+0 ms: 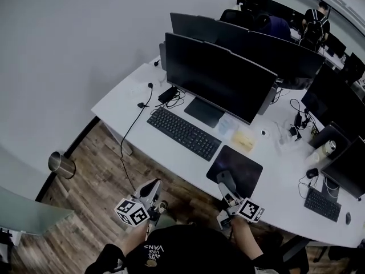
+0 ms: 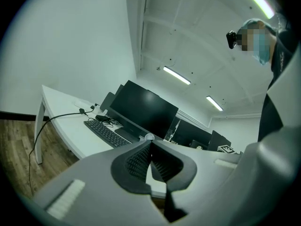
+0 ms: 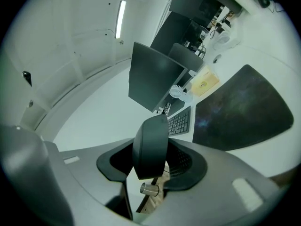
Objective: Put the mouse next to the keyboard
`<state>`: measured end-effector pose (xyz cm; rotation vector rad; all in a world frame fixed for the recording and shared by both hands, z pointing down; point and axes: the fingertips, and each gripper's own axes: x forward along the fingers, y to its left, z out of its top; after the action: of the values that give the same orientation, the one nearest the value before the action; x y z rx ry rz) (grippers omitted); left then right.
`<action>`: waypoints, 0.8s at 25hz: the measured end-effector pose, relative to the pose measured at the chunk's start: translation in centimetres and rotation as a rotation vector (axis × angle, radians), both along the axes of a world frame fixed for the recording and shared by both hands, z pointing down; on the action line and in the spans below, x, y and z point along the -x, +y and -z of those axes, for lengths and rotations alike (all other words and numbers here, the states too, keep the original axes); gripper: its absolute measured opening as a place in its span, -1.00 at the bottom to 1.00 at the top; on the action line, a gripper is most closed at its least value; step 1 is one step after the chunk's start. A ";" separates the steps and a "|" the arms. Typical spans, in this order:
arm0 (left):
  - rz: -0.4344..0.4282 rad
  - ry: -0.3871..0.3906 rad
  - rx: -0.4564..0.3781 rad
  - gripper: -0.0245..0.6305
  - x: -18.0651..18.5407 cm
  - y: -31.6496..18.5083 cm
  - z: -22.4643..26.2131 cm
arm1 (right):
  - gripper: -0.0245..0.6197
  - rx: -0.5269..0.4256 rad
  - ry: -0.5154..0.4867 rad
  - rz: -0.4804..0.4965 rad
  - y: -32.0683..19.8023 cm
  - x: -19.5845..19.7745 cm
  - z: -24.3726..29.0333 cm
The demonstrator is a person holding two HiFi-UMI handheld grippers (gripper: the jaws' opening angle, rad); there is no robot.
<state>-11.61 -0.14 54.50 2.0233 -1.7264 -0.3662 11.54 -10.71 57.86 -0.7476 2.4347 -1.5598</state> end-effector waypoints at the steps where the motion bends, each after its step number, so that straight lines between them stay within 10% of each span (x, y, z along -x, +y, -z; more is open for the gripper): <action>1: -0.009 0.002 -0.003 -0.92 0.6 -0.6 0.0 | -0.35 -0.018 -0.009 -0.003 -0.4 0.6 0.5; 20: -0.389 -0.056 0.004 -0.92 10.8 -9.8 0.9 | -0.35 0.047 0.045 -0.454 -3.4 5.5 -2.1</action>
<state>-22.45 -9.92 53.56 2.3201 -1.3159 -0.1780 6.01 -14.07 59.94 -1.2497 2.0617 -1.4297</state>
